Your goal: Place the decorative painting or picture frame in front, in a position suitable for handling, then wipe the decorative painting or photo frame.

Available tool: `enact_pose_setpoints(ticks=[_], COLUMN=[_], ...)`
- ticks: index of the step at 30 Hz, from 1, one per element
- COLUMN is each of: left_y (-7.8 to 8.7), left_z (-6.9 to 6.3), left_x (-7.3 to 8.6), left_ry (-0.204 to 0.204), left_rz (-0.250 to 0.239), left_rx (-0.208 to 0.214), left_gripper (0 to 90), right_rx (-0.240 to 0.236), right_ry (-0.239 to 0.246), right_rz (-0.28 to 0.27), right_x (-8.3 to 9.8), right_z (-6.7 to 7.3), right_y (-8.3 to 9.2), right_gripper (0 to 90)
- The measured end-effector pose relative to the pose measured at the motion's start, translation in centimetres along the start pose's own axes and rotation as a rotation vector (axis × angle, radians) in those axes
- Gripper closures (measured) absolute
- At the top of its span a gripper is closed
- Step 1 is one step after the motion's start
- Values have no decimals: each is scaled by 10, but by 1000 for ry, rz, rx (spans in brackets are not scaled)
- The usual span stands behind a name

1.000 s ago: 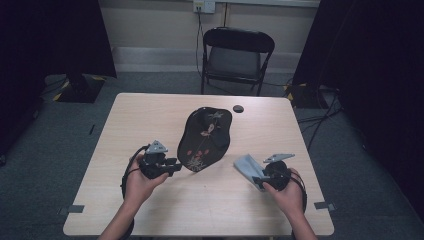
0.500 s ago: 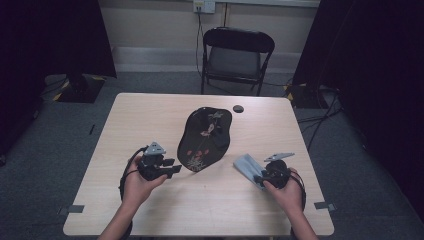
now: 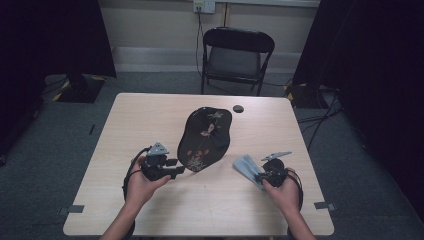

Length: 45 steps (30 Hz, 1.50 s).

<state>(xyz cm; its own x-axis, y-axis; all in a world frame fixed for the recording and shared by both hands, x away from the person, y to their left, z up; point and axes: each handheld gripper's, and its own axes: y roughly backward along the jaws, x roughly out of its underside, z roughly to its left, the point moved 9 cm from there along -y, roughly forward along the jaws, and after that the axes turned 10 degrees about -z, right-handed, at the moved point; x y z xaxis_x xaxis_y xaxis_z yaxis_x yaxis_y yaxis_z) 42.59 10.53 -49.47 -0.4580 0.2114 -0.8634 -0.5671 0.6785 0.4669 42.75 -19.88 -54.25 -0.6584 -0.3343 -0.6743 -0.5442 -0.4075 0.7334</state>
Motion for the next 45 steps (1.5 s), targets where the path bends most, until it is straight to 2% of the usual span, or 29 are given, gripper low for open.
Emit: enact_pose_setpoints(ticks=[4, 6, 9, 16, 17, 22, 26, 31, 33, 36, 39, 40, 41, 42, 45], left_y=[-1, 0, 0, -1, -1, -3, -4, -6, -6, -6, -6, -6, -6, -6, -6], left_z=[-1, -2, -3, -1, -1, -4, -2, -3, -3, -2, -2, -2, -2, -2, -3], left_x=[-4, -5, -4, -3, -4, -5, -6, -8, -8, -7, -5, -5, -5, -5, -5], left_ry=[-4, 2, 6, 12, 2, 2, 3, 13, 10, 12, 9, 12, 12, 15, 20], left_rz=[-14, -19, -14, -12, -15, -17, -25, -25, -19, -3, 8, 14, 14, 14, 14], left_rx=[3, 3, 13, 1, 4, 8, 0, 14, 11, 5, 4, 9, 9, 7, 9], left_gripper=[538, 534, 529, 515, 515, 505, 549, 634, 668, 729, 747, 771, 772, 773, 776], right_rx=[0, -7, -13, -21, -26, -32, -35, -45, -45, -54, -59, -60, -60, -66, -68], right_ry=[9, -5, -8, -4, -3, -8, -10, 4, 11, 29, 28, 37, 37, 47, 49], right_rz=[-17, -31, -25, -24, -27, -36, -43, -42, -48, -85, -104, -118, -118, -142, -165], right_x=[-3, -5, -4, -8, -9, -12, -17, -25, -30, -47, -56, -66, -66, -76, -86], right_z=[3, 3, 3, 2, 2, 3, 3, 6, 7, 10, 11, 12, 12, 14, 15], right_y=[5, 6, 9, 12, 12, 16, 22, 26, 29, 41, 47, 53, 53, 60, 66], right_gripper=[828, 829, 829, 829, 829, 829, 829, 829, 830, 830, 830, 830, 830, 830, 830])
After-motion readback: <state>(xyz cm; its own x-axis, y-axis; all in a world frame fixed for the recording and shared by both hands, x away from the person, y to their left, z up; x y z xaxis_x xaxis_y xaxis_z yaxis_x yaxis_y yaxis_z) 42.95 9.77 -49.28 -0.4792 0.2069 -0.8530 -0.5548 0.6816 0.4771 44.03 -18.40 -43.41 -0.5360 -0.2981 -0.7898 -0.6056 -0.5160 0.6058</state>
